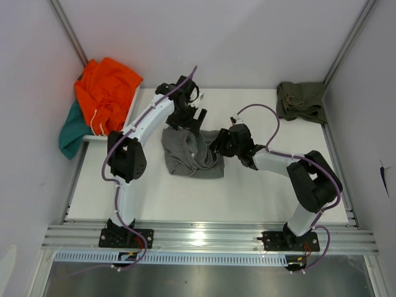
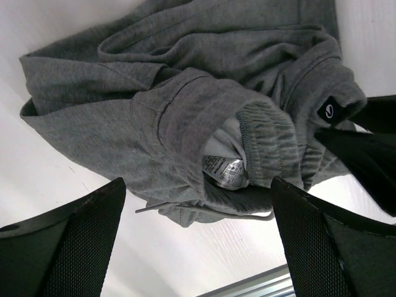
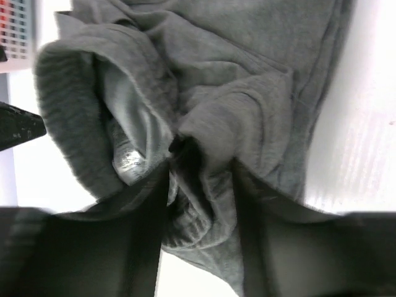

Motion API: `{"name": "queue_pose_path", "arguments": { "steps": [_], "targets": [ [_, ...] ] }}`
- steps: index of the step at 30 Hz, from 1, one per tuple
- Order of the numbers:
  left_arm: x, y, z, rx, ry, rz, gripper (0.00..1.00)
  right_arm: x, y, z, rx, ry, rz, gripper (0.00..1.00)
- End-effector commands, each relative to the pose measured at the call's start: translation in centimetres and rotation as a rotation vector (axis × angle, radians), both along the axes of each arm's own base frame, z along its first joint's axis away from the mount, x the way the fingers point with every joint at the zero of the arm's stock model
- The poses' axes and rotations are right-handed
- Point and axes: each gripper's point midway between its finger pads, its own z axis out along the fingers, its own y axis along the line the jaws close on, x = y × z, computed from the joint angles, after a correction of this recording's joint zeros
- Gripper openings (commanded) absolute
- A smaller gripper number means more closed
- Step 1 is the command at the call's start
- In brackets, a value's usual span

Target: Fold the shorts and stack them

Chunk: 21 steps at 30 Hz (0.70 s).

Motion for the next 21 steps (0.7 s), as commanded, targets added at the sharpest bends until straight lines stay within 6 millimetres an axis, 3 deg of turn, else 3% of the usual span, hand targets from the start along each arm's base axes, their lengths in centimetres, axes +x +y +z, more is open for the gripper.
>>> {"name": "queue_pose_path", "arguments": {
  "steps": [1, 6, 12, 17, 21],
  "targets": [
    [0.1, 0.1, -0.2, 0.009, -0.009, 0.076, 0.99, 1.1, -0.1, 0.5, -0.015, -0.022, -0.043, 0.39],
    [0.3, -0.3, -1.1, 0.007, -0.01, 0.117, 0.99, 1.4, -0.9, 0.4, -0.042, -0.041, -0.087, 0.23],
    [1.0, -2.3, -1.4, -0.029, -0.012, 0.123, 0.99, 1.6, -1.2, 0.0, -0.063, -0.04, -0.107, 0.0],
    [1.7, -3.9, -1.9, -0.071, -0.006, 0.143, 0.99, 1.8, -1.3, -0.2, -0.075, -0.047, -0.112, 0.0],
    [2.2, -3.7, -2.7, -0.029, -0.022, 0.197, 0.99, 2.0, -1.1, -0.1, -0.067, -0.06, -0.11, 0.0]
  ]
}}
